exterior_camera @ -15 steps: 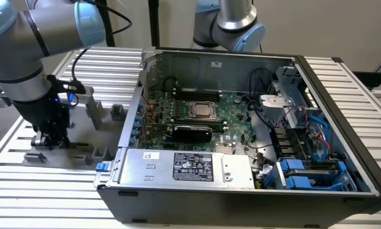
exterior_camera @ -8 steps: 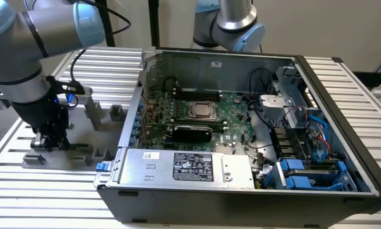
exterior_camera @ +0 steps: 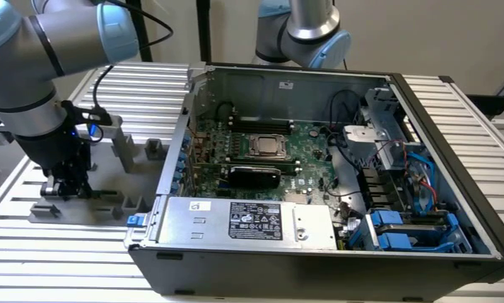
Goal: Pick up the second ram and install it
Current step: 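Pick up the second ram and move it above second insertion slot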
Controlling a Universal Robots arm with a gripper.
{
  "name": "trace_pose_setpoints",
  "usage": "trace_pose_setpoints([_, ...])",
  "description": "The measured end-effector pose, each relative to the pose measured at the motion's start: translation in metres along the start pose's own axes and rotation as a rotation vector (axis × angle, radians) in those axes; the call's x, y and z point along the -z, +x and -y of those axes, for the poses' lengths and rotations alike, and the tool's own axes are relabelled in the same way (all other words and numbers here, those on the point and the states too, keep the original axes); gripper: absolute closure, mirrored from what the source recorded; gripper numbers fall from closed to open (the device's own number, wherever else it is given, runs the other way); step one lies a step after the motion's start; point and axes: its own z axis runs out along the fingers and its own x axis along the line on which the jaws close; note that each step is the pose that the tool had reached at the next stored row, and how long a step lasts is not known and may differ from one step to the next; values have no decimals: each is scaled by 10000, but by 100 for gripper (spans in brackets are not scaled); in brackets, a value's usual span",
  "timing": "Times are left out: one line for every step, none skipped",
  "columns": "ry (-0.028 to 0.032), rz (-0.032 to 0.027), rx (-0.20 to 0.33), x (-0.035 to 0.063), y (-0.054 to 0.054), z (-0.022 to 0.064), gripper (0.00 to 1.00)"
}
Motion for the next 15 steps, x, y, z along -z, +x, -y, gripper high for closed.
trace_pose_setpoints([0, 0, -6, 0, 0, 0, 100])
trace_pose_setpoints([-1, 0, -17, 0, 0, 0, 100])
trace_pose_setpoints([-2, -1, -32, 0, 0, 1, 100])
trace_pose_setpoints([-1, -1, -52, 0, 0, 2, 100])
trace_pose_setpoints([-2, -1, -78, 0, 0, 3, 100])
trace_pose_setpoints([-2, -1, -107, 0, -1, 3, 100])
trace_pose_setpoints([-4, 0, -148, 0, -1, 4, 100])
trace_pose_setpoints([-5, 0, -198, 0, -1, 6, 100])
trace_pose_setpoints([-7, 0, -241, 0, -1, 6, 100])
trace_pose_setpoints([-8, 0, -274, 0, -1, 6, 100])
trace_pose_setpoints([-8, 0, -303, 0, -1, 7, 100])
trace_pose_setpoints([-9, 0, -340, 0, -1, 8, 100])
trace_pose_setpoints([-9, 0, -393, 0, -1, 9, 100])
trace_pose_setpoints([-11, 1, -438, 0, -1, 9, 100])
trace_pose_setpoints([-11, 1, -458, 0, -1, 9, 100])
